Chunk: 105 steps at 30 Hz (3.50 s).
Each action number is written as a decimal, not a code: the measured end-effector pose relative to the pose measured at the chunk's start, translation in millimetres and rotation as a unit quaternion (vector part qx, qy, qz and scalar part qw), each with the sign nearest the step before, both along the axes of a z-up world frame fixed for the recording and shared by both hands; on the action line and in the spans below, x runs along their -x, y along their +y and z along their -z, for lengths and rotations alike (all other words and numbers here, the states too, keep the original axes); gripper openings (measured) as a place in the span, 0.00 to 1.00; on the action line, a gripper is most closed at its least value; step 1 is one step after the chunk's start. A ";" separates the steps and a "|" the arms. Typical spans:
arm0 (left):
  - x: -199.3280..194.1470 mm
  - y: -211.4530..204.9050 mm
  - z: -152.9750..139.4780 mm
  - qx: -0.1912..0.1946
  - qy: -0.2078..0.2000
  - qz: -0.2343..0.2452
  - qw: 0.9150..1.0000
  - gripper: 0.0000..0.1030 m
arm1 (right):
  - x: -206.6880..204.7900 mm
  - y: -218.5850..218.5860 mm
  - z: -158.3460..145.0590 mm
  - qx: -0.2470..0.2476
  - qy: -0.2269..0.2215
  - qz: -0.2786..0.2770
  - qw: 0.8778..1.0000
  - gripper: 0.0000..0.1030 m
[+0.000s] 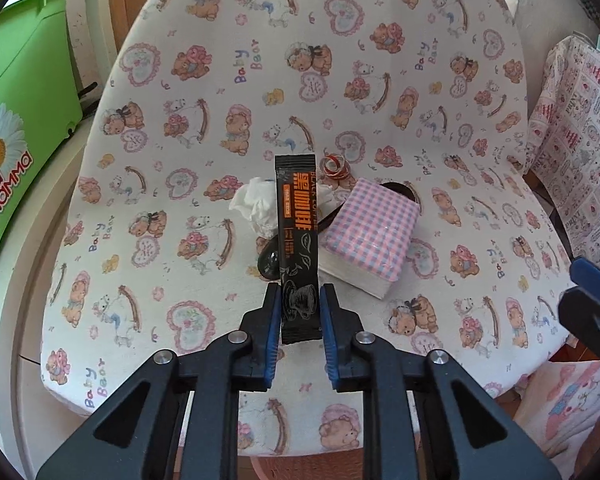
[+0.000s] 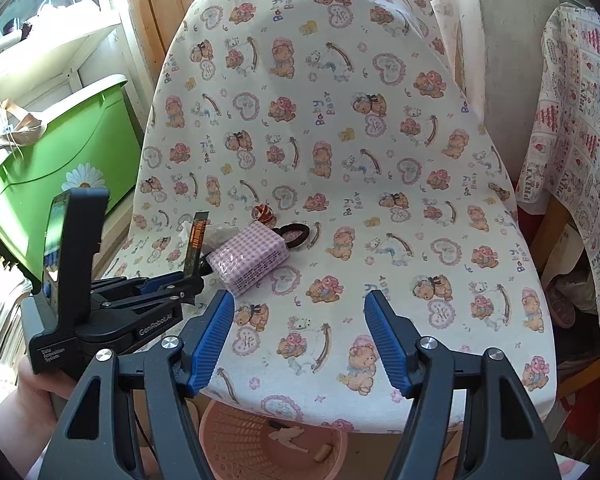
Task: Collect trash
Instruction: 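Grasp the black-and-orange packet with the left tool while the right tool grasps the checked tissue pack, then carry packet and tissue pack over the pink wastebasket and open both tools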
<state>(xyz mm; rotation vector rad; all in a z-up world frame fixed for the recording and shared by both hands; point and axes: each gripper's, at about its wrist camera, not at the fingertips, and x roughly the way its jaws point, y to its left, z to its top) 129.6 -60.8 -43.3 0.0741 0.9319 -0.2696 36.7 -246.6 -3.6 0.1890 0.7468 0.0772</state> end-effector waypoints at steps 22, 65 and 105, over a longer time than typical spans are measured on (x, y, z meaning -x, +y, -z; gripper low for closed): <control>36.6 91.9 -42.8 0.044 -0.019 -0.126 0.991 0.17 | -94.7 84.4 56.2 0.052 0.036 0.051 0.997 0.88; 39.1 82.3 -44.7 0.036 -0.030 -0.114 0.992 0.17 | -101.8 46.7 56.6 -0.023 0.056 0.051 0.997 0.52; 93.4 42.7 32.3 0.062 0.128 -0.049 0.989 0.18 | 49.3 46.4 59.1 -0.119 0.125 -0.043 0.984 0.52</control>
